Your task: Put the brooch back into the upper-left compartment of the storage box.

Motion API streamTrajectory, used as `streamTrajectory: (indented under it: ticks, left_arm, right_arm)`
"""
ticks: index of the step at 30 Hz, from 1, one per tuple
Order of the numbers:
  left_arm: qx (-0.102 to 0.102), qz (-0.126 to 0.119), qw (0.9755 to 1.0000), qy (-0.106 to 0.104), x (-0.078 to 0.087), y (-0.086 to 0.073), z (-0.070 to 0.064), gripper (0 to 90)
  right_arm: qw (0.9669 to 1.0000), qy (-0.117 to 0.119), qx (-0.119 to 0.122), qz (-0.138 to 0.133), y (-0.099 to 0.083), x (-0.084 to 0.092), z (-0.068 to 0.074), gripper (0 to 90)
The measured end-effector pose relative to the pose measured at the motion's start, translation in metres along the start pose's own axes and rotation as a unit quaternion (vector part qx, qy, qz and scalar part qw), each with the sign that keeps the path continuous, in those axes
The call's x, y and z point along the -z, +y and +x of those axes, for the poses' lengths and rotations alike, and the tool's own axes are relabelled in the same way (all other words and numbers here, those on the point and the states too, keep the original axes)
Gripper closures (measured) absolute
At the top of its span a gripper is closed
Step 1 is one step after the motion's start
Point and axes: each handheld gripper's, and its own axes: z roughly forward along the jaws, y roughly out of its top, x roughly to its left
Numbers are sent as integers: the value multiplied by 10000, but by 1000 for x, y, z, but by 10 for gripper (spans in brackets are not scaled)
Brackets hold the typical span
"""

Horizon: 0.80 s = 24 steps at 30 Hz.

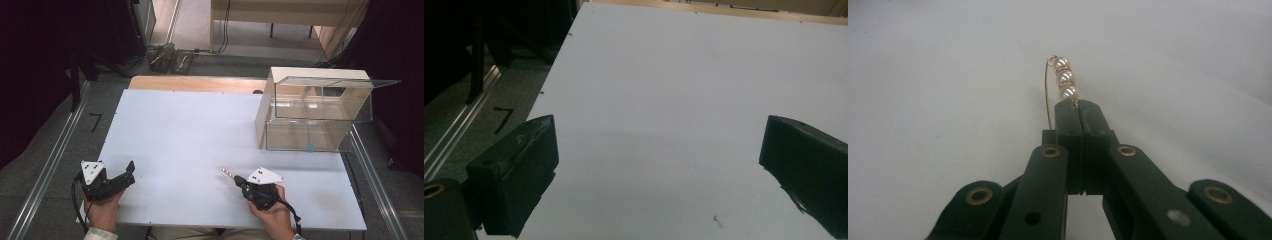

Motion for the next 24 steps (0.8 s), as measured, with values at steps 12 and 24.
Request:
streamTrajectory:
  ticks: [12, 24]
  left_arm:
    - [3, 1, 10000, 6, 0, 0, 0, 17]
    - [0, -2, 10000, 10, 0, 0, 0, 17]
  right_arm:
    - [9998, -61, -83, -198, 4, 11, -6, 875]
    - [9985, -223, -158, -466, 9, 22, -13, 875]
